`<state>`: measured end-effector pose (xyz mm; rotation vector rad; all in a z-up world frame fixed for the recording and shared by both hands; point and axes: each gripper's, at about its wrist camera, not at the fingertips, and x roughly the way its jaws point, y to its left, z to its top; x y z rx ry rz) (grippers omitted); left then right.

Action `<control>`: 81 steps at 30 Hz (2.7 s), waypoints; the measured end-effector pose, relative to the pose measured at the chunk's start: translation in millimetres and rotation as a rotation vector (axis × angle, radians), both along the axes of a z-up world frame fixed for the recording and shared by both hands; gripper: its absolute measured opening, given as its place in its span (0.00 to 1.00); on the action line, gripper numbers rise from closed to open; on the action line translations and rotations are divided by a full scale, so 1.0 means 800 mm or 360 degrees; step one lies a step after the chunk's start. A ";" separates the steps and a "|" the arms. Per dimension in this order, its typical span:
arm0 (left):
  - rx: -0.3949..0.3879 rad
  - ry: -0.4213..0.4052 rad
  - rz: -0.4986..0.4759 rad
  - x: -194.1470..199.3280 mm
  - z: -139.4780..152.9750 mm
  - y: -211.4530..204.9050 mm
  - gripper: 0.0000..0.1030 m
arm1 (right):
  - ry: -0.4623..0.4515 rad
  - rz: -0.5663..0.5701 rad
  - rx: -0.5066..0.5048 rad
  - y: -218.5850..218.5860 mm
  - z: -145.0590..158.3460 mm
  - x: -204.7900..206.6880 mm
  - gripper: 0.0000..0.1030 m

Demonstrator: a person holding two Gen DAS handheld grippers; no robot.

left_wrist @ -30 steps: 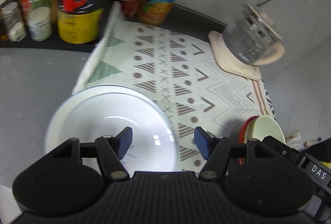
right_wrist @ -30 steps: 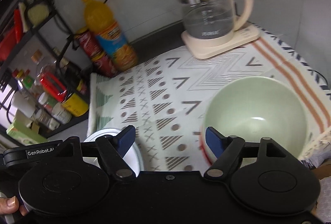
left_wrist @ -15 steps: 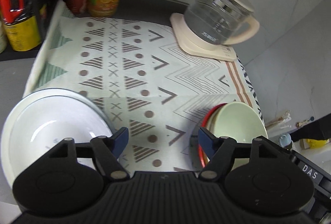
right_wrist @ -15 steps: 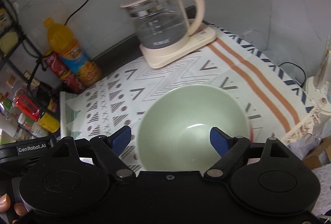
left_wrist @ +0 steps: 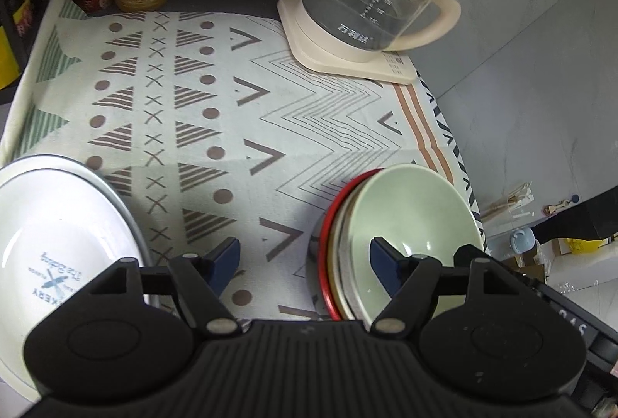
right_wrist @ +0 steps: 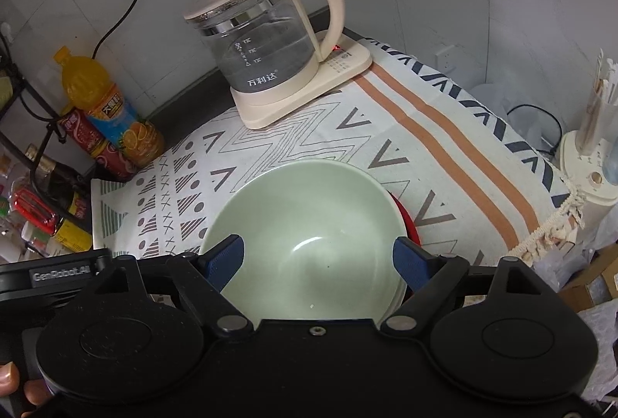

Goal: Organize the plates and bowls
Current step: 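Move the right gripper to the red bowl stack and grasp its rim, then carry the bowl stack onto the plate stack with right gripper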

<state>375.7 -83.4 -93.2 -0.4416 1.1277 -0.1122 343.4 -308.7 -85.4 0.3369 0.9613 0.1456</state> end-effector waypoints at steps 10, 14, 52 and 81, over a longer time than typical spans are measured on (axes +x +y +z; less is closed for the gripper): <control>0.0004 0.0045 -0.0030 0.007 -0.014 -0.021 0.70 | 0.0035 -0.0061 0.0004 -0.034 -0.009 -0.004 0.81; 0.0010 0.0088 -0.0033 0.009 -0.027 -0.027 0.70 | 0.0101 -0.0073 0.0017 -0.039 -0.028 -0.004 0.80; -0.0057 0.0134 0.0082 0.012 -0.043 0.000 0.25 | 0.0258 0.0084 0.0015 -0.018 -0.064 0.022 0.29; -0.0045 -0.0042 0.0384 -0.046 0.017 0.123 0.25 | 0.0069 0.0364 0.0032 0.102 -0.002 0.029 0.29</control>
